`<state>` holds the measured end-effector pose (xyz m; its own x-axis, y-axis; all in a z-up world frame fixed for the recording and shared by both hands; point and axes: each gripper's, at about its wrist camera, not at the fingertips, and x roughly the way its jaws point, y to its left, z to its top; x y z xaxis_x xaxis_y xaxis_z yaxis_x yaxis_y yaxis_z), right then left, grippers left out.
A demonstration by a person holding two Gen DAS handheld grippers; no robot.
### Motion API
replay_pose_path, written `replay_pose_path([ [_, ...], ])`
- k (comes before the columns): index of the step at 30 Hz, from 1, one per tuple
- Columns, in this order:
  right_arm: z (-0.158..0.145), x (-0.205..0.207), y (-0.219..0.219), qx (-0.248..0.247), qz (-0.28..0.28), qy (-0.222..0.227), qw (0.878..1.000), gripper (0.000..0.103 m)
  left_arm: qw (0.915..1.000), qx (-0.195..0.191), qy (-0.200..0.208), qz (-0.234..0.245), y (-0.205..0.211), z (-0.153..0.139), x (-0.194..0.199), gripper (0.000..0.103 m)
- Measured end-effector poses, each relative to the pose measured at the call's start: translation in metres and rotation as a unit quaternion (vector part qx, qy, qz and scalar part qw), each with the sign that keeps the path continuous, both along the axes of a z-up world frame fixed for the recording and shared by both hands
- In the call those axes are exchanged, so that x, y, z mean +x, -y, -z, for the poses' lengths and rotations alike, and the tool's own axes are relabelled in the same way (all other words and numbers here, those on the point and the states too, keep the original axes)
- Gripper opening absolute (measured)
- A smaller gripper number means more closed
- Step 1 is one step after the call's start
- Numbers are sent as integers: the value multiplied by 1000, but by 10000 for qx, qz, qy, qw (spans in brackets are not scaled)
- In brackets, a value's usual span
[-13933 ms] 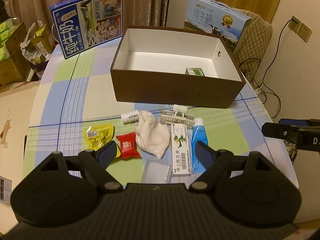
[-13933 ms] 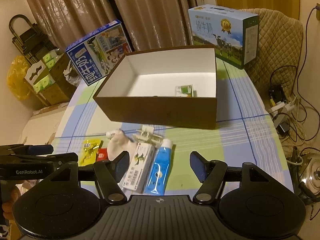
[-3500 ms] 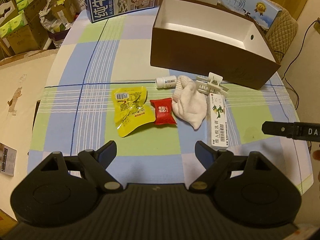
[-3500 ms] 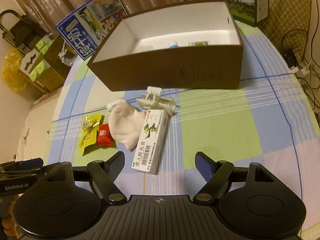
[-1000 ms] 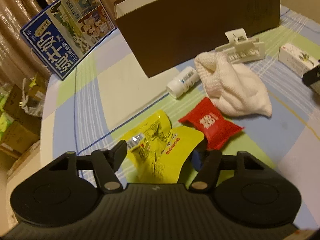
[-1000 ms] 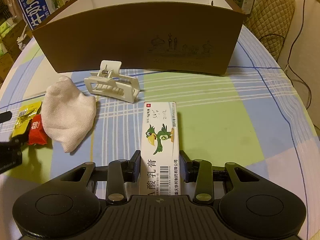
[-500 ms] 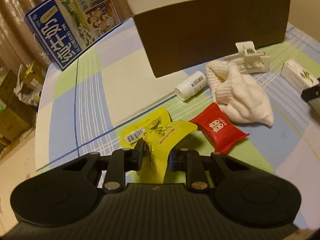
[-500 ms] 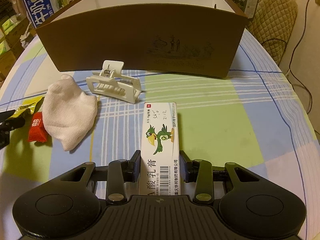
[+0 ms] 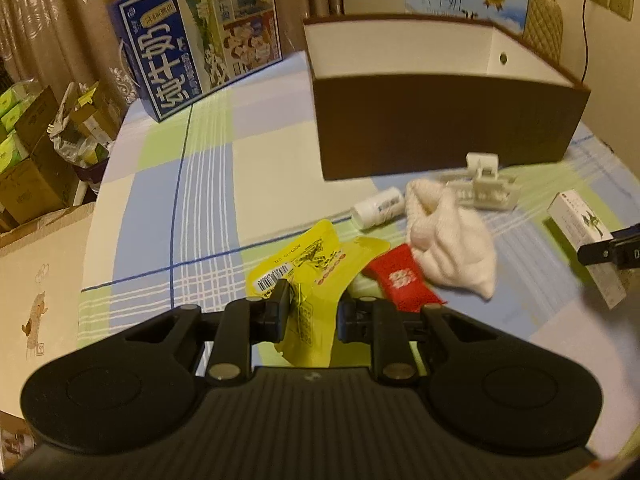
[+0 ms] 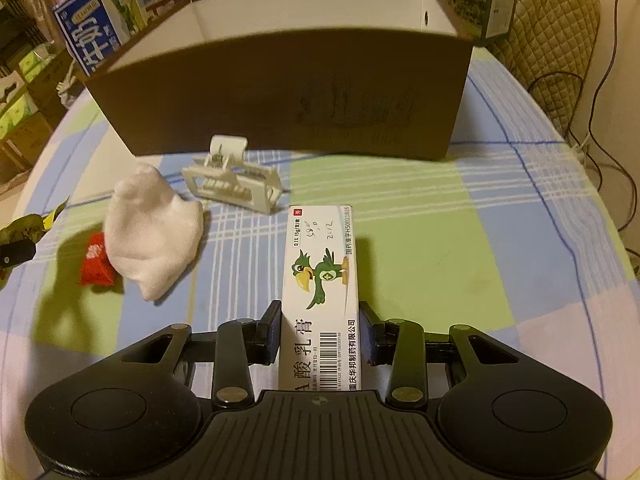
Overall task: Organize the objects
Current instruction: 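Carry the yellow packet with the left tool while the right tool carries the ointment box to the box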
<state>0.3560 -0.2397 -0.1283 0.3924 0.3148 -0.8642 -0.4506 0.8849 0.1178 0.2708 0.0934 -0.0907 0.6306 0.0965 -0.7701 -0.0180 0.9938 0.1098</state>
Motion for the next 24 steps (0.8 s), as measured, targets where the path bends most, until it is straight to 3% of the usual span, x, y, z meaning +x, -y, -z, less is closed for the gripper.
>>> replay_pose_path([
  [16, -72, 25, 23, 741, -185, 313, 9966, 35, 9982, -409, 423, 146, 34, -66, 32, 18],
  [24, -108, 72, 17, 1058, -255, 583, 9923, 35, 9964, -369, 689, 340, 47, -91, 74, 18],
])
